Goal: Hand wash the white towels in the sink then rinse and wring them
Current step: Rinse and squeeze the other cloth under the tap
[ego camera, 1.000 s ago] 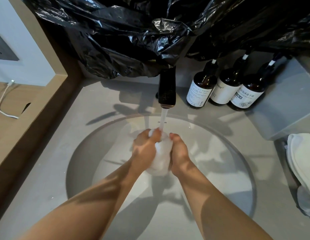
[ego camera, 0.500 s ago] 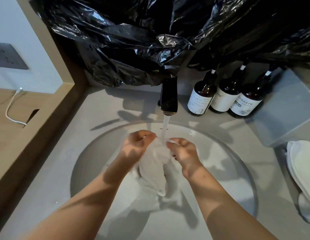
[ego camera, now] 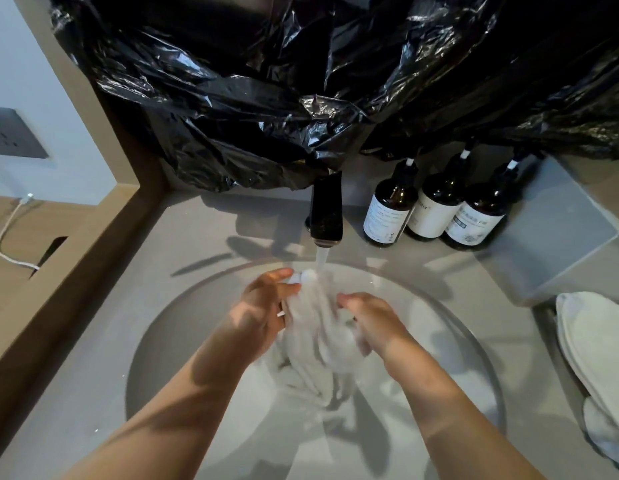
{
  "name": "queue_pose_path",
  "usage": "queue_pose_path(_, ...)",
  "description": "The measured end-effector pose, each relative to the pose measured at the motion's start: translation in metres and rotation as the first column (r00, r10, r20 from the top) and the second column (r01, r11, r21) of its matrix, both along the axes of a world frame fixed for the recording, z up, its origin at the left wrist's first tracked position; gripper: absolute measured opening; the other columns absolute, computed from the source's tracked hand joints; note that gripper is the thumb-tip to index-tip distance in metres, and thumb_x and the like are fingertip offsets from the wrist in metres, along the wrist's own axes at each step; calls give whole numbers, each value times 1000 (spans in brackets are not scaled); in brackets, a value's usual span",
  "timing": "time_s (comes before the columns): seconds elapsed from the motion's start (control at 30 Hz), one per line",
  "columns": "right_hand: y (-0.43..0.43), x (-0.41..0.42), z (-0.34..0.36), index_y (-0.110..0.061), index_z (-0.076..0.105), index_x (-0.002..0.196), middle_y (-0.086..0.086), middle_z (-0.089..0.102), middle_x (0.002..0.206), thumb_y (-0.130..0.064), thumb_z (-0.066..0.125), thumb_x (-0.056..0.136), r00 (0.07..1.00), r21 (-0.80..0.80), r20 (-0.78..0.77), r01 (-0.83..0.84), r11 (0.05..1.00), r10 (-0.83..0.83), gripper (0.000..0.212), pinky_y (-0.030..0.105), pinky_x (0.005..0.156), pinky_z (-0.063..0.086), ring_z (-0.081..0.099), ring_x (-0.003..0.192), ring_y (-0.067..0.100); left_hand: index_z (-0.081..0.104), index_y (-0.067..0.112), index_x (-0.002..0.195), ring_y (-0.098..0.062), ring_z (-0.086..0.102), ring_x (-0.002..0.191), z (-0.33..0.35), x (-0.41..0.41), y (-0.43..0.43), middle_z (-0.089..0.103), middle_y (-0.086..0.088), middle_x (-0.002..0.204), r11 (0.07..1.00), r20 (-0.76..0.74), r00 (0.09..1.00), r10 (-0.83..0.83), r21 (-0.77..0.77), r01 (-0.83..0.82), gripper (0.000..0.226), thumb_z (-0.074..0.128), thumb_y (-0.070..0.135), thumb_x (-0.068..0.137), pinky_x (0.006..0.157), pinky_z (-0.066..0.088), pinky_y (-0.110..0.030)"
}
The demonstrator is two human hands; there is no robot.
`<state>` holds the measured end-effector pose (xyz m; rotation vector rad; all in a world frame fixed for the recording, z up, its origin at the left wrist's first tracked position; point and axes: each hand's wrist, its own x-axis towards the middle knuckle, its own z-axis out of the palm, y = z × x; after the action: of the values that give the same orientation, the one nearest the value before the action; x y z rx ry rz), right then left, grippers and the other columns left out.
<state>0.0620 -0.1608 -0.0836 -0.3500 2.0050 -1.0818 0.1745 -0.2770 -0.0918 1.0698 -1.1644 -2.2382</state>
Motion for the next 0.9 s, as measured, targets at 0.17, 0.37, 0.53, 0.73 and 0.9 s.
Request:
queue_pose_path(0.17,-1,2,-35,-36,43,134,-1,46,136,-45,69,78,925,207,-285,-196,959,250,62,31,106,36,44,127,23,76,11,76,-30,68,76,-1,1,9,70,-18,82,986,-56,989,-139,89,143,17,63,20,68,75,51,-38)
queue_pose_path(0.37,-11,1,-21,-21,62,81,-1,65,79,-6,69,75,995,-320,-98,-12,947,-21,17,27,74,49,60,77,18,61,3,116,-30,65,80,-6,3,-18,69,-20,97,965,298,918,-261,105,240,43,53,38,94,70,53,-33)
queue_pose_path(0.53,-27,13,2,-20,61,78,-6,63,77,10,58,82,978,-456,-204,-124,881,32,31,14,71,45,57,71,2,66,8,110,-27,68,85,-5,-8,-19,71,-14,95,940,236,913,-333,163,300,56,40,56,94,78,55,-35)
queue_pose_path(0.73,-21,12,-1,-15,52,93,10,66,91,1,41,95,981,-403,173,152,902,-88,20,25,56,49,60,61,20,59,19,74,-20,52,75,-8,-11,-15,58,-4,77,826,363,916,-170,-455,333,26,50,25,98,83,46,-38)
queue_pose_path(0.9,-19,12,-9,-33,40,127,-6,54,109,-3,44,98,979,-301,3,-192,934,202,42,6,54,44,55,75,6,69,12,92,-34,62,91,8,2,-18,68,-14,93,738,163,920,-355,-555,383,41,54,49,81,87,46,-50)
